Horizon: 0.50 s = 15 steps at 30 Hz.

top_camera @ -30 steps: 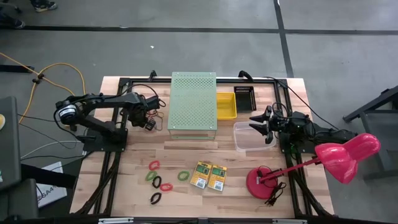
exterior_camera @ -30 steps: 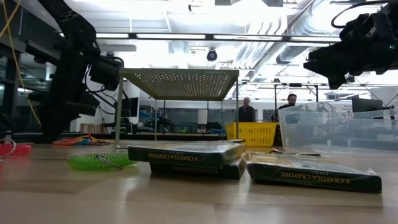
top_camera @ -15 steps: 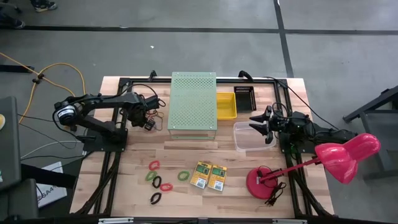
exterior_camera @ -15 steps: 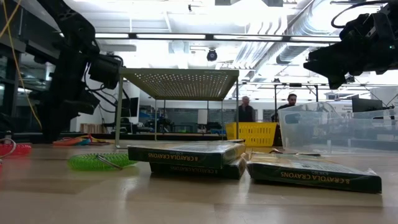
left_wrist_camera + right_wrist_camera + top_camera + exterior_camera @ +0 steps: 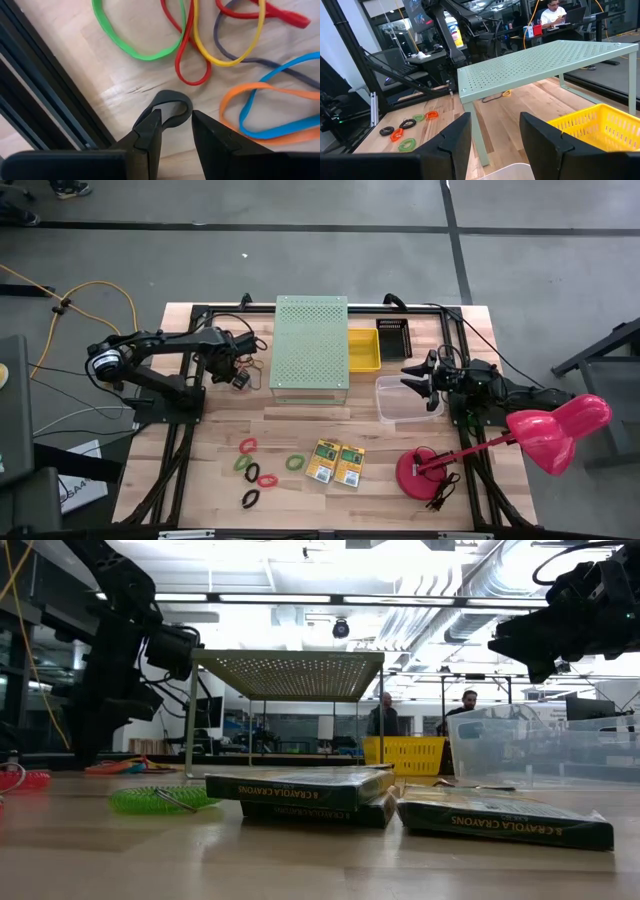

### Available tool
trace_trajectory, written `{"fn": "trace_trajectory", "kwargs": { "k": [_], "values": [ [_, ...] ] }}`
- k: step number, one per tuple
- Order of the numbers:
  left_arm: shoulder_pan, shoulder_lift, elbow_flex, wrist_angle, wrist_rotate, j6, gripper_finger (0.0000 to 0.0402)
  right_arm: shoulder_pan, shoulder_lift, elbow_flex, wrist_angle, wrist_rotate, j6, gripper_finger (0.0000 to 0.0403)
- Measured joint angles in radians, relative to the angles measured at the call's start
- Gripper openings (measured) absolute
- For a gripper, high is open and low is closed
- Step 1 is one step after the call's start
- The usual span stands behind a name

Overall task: Pick & Place Office Desk Supplies
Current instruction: Put the black rubber band into the black bin

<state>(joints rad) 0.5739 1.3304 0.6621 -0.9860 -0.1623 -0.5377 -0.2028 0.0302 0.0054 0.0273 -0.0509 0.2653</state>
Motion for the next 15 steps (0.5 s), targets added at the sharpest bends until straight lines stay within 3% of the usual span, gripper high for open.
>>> {"fn": "trace_trajectory", "kwargs": {
  "k": [15],
  "values": [
    [0.0, 0.001, 0.005, -0.013, 0.001, -0.008, 0.0101, 0.0, 0.0, 0.0, 0.0, 0.0, 0.0, 0.0155]
  ]
}}
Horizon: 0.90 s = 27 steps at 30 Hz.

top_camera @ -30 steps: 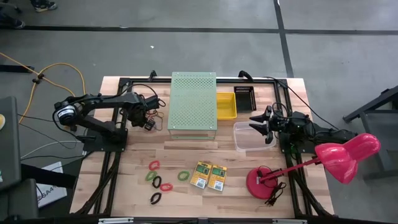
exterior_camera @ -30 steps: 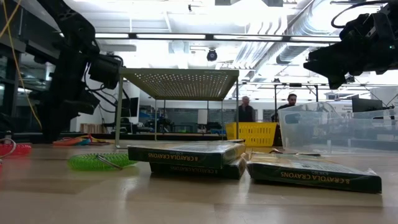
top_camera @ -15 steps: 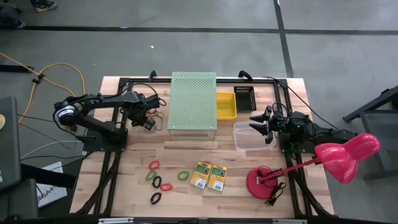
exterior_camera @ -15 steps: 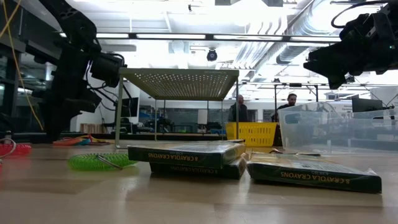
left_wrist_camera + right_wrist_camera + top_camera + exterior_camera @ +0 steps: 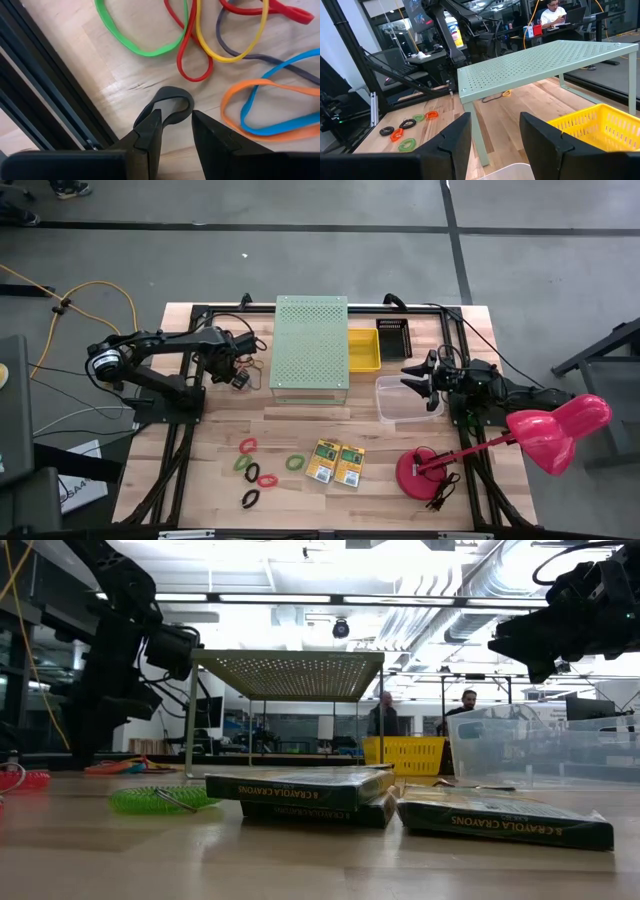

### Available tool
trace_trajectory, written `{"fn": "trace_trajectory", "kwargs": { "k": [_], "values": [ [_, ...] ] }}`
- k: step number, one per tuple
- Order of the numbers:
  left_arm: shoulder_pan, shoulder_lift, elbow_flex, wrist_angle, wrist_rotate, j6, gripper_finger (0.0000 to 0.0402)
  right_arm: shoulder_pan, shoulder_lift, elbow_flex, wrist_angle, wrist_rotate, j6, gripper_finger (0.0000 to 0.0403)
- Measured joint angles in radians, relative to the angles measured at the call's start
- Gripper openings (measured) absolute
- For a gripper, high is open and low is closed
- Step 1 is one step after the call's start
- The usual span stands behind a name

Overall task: Pick & Place Office Desk Supplies
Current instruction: Put the black rubber band into the black bin

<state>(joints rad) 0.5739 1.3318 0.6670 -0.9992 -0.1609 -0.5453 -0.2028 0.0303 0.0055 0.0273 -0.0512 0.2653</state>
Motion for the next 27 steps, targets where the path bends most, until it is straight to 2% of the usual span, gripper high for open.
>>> {"fn": "trace_trajectory", "kwargs": {
  "k": [19, 27],
  "values": [
    [0.0, 0.052, -0.002, 0.017, 0.033, -0.008, 0.0099, 0.0, 0.0, 0.0, 0.0, 0.0, 0.0, 0.0155],
    [0.0, 0.052, -0.002, 0.016, 0.031, -0.008, 0.0048, 0.0, 0.0, 0.0, 0.0, 0.0, 0.0, 0.0155]
  ]
}}
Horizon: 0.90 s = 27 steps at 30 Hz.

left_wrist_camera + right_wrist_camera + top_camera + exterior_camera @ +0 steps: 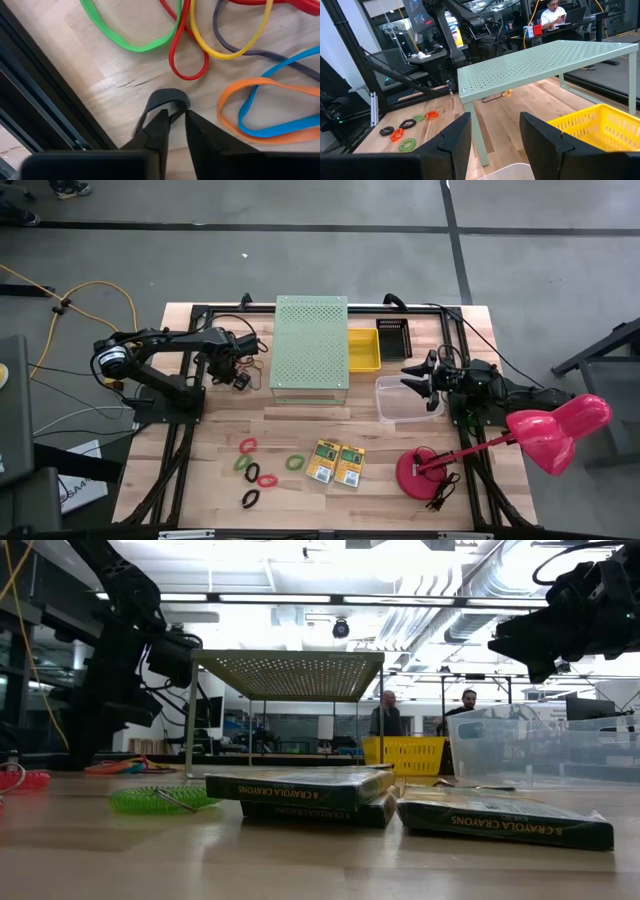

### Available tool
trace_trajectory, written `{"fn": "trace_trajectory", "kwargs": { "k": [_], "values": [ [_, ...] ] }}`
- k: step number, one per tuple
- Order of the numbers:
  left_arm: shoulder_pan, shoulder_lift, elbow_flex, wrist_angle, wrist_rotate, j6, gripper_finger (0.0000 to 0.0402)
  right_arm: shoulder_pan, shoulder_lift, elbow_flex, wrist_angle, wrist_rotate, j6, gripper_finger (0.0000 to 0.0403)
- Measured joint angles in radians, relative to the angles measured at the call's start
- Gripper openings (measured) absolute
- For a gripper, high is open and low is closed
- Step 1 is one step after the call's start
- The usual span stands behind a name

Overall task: Pick & Place Office Desk Supplies
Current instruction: Put the black rubber band into the black bin

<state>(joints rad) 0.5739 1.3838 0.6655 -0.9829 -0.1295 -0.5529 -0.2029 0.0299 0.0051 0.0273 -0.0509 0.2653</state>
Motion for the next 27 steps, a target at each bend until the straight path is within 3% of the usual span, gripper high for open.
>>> {"fn": "trace_trajectory", "kwargs": {
  "k": [5, 15, 27],
  "values": [
    [0.0, 0.0, 0.0, -0.001, -0.003, 0.0, 0.0006, 0.0, 0.0, 0.0, 0.0, 0.0, 0.0, 0.0155],
    [0.0, -0.031, 0.0, 0.001, -0.003, 0.0, 0.0001, 0.0, 0.0, 0.0, 0.0, 0.0, 0.0, 0.0155],
    [0.0, -0.329, 0.04, 0.001, -0.023, 0.0, 0.0001, 0.0, 0.0, 0.0, 0.0, 0.0, 0.0, 0.0155]
  ]
}}
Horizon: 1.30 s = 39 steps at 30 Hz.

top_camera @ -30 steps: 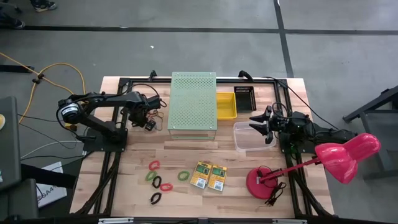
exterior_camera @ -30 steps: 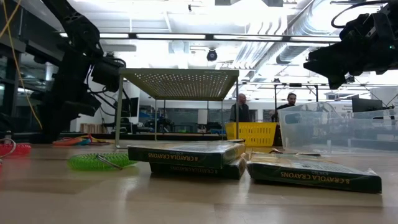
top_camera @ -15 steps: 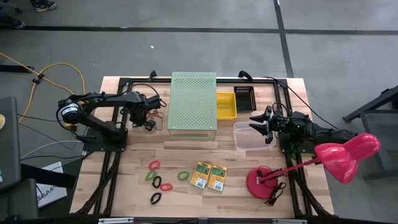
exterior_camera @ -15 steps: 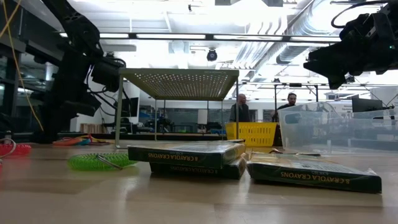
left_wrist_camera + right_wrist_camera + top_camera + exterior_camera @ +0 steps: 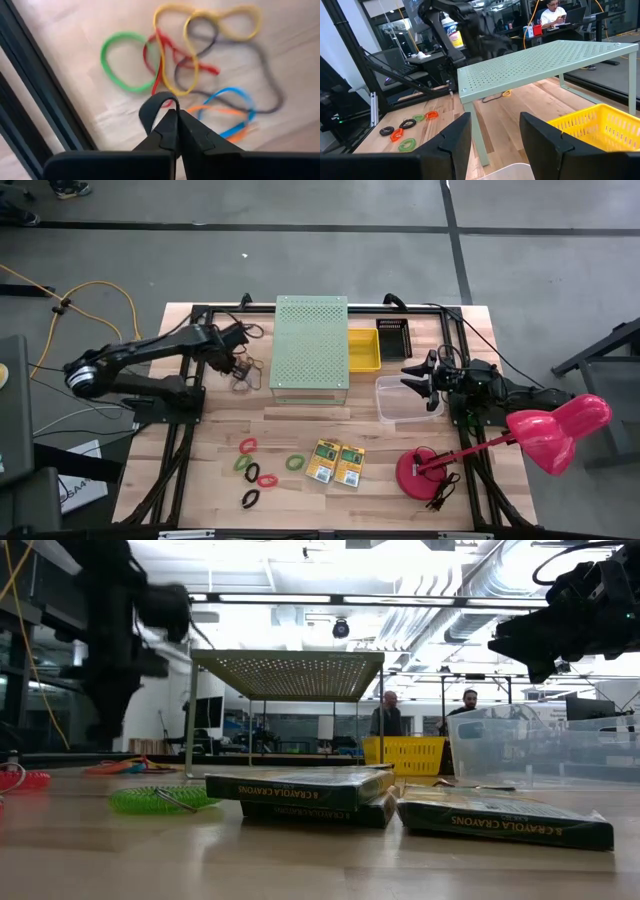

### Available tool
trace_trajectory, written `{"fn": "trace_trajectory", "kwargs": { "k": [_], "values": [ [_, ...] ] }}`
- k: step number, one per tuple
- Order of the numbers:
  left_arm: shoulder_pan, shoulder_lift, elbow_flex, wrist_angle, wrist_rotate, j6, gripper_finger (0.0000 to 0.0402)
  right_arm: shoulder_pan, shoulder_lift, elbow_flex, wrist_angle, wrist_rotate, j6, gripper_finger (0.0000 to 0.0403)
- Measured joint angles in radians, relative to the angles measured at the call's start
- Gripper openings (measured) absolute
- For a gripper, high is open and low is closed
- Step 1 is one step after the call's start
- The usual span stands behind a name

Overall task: Pick & Place Office Desk Supplies
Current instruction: Put the black rubber band into the black bin

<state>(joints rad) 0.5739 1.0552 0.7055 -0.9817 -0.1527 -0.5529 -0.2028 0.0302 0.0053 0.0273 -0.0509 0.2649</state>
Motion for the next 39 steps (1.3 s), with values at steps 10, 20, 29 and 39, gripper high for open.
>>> {"fn": "trace_trajectory", "kwargs": {
  "k": [10, 20, 29, 39],
  "values": [
    [0.0, -0.286, 0.034, 0.04, -0.07, 0.003, 0.0, 0.0, 0.0, 0.0, 0.0, 0.0, 0.0, 0.0155],
    [-0.018, -0.334, 0.034, 0.122, -0.08, 0.042, 0.0, 0.0, 0.0, 0.0, 0.0, 0.0, 0.0, 0.0155],
    [-0.164, -0.245, 0.049, 0.357, -0.04, 0.113, 0.0, 0.0, 0.0, 0.0, 0.0, 0.0, 0.0, 0.0155],
    [-0.332, -0.03, 0.288, 0.38, -0.118, 0.214, 0.0, 0.0, 0.0, 0.0, 0.0, 0.0, 0.0, 0.0155]
  ]
}}
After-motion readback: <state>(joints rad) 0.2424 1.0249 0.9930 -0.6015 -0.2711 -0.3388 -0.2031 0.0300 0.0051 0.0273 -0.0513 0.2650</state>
